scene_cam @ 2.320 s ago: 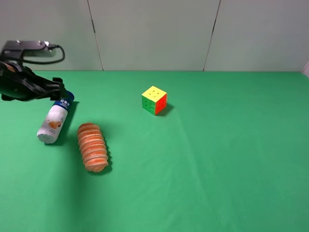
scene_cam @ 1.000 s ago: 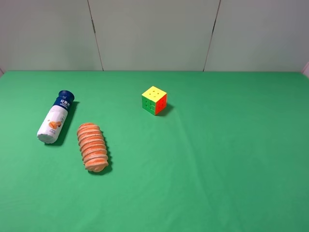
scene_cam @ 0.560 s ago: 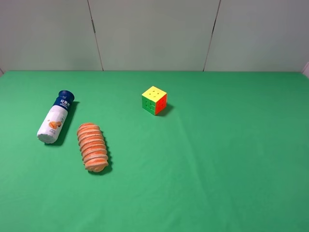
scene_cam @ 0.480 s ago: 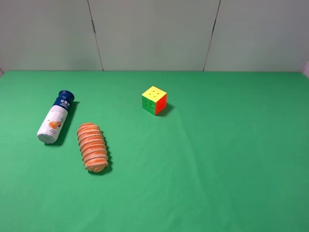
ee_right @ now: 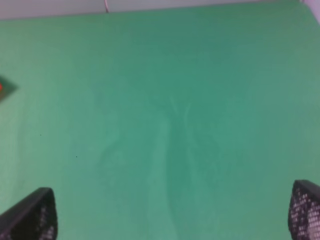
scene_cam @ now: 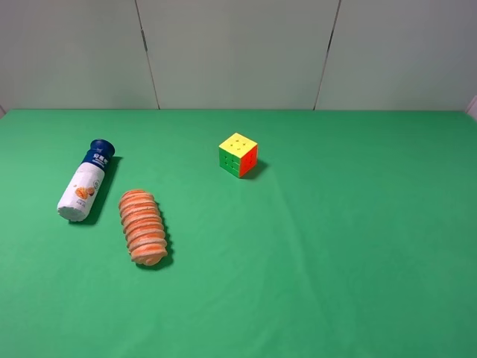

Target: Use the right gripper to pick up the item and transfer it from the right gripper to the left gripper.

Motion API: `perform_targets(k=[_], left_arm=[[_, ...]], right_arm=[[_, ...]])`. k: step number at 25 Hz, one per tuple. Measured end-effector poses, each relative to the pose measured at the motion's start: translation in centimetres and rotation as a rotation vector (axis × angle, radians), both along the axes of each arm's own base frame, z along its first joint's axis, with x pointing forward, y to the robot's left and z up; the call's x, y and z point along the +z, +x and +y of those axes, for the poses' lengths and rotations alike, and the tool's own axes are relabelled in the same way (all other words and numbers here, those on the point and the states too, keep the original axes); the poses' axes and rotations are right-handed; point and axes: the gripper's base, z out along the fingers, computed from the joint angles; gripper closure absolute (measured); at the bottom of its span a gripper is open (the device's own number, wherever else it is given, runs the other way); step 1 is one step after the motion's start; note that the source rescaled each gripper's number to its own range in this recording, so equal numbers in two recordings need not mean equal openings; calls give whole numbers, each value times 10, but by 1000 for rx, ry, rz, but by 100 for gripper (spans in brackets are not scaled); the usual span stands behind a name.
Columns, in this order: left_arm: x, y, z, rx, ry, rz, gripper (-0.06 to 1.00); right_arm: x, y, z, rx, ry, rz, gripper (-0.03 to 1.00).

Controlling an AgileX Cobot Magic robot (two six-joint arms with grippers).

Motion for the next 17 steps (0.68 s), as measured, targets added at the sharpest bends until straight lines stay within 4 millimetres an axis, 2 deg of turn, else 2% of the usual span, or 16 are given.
perform_targets(k=[17], left_arm=[[0, 0, 0, 0, 1, 0, 9]], right_arm=[[0, 0, 0, 0, 0, 0, -3]])
